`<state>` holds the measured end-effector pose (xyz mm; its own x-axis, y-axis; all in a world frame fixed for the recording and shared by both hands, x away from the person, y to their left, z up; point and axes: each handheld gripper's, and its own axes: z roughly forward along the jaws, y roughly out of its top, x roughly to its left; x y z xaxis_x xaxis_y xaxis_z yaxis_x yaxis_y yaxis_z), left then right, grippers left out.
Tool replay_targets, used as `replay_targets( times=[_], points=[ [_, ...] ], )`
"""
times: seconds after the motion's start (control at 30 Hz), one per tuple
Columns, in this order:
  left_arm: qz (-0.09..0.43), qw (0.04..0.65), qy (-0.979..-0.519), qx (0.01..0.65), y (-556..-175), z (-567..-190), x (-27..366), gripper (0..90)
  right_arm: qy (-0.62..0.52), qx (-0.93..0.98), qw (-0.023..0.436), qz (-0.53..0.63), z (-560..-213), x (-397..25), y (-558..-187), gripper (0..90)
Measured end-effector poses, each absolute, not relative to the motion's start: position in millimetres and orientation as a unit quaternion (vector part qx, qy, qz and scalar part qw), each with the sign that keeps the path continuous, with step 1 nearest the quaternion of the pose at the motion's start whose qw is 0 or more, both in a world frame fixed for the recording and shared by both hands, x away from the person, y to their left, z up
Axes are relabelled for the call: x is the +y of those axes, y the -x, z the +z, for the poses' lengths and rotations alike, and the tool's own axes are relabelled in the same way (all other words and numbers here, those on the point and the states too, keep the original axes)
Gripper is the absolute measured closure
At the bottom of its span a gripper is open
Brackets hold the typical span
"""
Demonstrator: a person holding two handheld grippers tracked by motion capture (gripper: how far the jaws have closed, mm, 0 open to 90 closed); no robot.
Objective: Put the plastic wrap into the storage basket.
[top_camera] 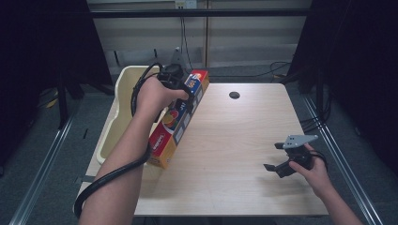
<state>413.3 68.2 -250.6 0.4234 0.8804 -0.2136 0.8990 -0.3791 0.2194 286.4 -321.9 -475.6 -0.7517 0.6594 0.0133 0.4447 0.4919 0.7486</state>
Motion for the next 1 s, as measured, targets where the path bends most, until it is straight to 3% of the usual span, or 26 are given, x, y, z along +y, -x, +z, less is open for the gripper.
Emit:
replay_targets(
  times=[1.0],
  points=[
    [-0.017,0.151,-0.805,0.574,-405,-228,122,40.7,-0.329,0.851,0.149,0.381,-476,-322,-286,2.1]
  ],
)
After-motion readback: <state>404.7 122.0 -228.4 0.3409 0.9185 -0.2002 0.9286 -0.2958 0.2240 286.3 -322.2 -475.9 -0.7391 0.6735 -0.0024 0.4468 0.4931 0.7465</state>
